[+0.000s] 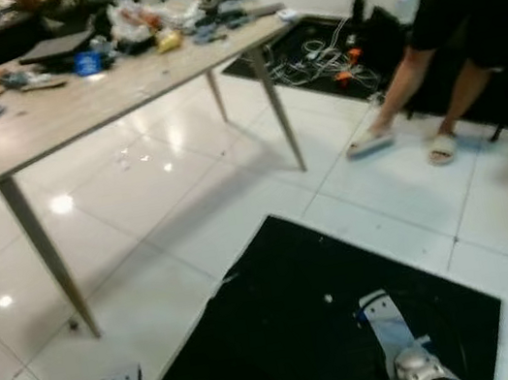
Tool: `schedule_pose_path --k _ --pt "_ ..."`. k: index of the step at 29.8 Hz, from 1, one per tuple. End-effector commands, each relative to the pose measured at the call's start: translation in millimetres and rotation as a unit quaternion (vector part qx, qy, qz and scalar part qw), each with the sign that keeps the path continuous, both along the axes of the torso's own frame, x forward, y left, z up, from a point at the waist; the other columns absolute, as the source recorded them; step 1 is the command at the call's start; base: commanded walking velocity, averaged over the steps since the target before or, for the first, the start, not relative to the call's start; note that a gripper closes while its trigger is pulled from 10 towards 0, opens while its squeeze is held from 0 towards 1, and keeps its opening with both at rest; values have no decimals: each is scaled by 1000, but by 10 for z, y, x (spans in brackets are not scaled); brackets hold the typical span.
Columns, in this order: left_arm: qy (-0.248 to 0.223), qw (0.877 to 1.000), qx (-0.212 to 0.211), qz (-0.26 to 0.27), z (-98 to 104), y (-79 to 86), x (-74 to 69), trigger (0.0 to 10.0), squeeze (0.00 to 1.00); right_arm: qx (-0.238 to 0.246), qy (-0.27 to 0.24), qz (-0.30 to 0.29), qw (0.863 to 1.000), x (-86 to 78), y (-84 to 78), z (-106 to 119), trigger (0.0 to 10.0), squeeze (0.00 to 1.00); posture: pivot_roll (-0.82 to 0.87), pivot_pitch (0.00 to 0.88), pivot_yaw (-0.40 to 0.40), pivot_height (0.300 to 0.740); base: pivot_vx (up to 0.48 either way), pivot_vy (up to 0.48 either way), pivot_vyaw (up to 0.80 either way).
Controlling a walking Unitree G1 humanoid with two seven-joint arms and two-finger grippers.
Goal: Picking trash to rubbish bin
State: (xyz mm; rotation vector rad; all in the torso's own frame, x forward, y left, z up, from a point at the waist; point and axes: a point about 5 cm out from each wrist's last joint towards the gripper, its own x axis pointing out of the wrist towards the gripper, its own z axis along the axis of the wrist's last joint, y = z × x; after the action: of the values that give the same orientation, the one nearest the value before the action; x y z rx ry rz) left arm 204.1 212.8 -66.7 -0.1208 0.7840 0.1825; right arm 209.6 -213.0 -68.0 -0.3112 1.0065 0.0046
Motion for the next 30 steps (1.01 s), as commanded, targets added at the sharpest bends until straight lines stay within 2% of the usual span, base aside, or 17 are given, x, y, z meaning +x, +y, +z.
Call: schedule_pose_path --k 1,2,3,4,6,8,10,11,12,15,16,17,19,20,21,24,30 --pt "-48 999 4 5 144 70 191 10000 0 -3 7 -4 1000 -50 -43 -19 10000 0 -95 35 74 740 480 0 0" --pt "-115 993 -2 23 379 173 464 10000 0 -6 17 -9 1000 -118 -80 -48 10000 0 -97 28 77 740 480 0 0" --pt "-115 993 -2 23 379 173 464 10000 0 -6 17 -9 1000 -118 -80 -48 10000 0 -97 28 77 740 480 0 0" --pt "-164 986 -8 34 568 247 649 10000 0 -7 23 -14 1000 -168 -103 -69 10000 0 -98 22 79 740 480 0 0" --pt "-176 984 -10 35 614 263 692 10000 0 -8 24 -15 1000 -179 -107 -74 10000 0 -98 22 79 740 480 0 0" --pt "-236 970 -49 29 819 271 871 10000 0 -9 32 -20 999 -234 -125 -98 10000 0 -105 19 80 740 480 0 0" --pt "-331 936 -119 -23 1150 194 1108 10000 0 -13 41 -19 999 -301 -145 -125 10000 0 -109 18 82 740 480 0 0" --pt "-331 936 -119 -23 1150 194 1108 10000 0 -13 41 -19 999 -301 -145 -125 10000 0 -109 18 82 740 480 0 0" --pt "-374 913 -149 -59 1312 131 1197 10000 0 -15 45 -17 999 -324 -155 -133 10000 0 -113 19 83 740 480 0 0" --pt "-400 898 -165 -82 1413 91 1244 10000 0 -16 46 -16 999 -337 -161 -138 10000 0 -113 19 83 740 480 0 0" --pt "-464 853 -194 -141 1712 -54 1355 10000 0 -19 50 -16 998 -361 -179 -145 10000 0 -116 23 85 740 480 0 0" --pt "-464 853 -194 -141 1712 -54 1355 10000 0 -19 50 -16 998 -361 -179 -145 10000 0 -116 23 85 740 480 0 0" --pt "-514 813 -204 -181 2005 -211 1440 10000 0 -21 51 -15 998 -370 -188 -147 10000 0 -119 25 84 740 480 0 0" --pt "-527 803 -204 -189 2086 -258 1461 10000 0 -22 52 -14 998 -372 -190 -147 10000 0 -119 26 85 740 480 0 0" --pt "-527 803 -204 -189 2086 -258 1461 10000 0 -22 52 -14 998 -372 -190 -147 10000 0 -119 26 85 740 480 0 0" --pt "-560 779 -204 -192 2293 -367 1528 10000 0 -24 53 -9 998 -374 -191 -148 10000 0 -121 24 83 740 480 0 0" --pt "-569 785 -168 -181 2436 -496 1601 10000 0 -26 52 -4 998 -366 -183 -146 10000 0 -127 21 87 740 480 0 0"
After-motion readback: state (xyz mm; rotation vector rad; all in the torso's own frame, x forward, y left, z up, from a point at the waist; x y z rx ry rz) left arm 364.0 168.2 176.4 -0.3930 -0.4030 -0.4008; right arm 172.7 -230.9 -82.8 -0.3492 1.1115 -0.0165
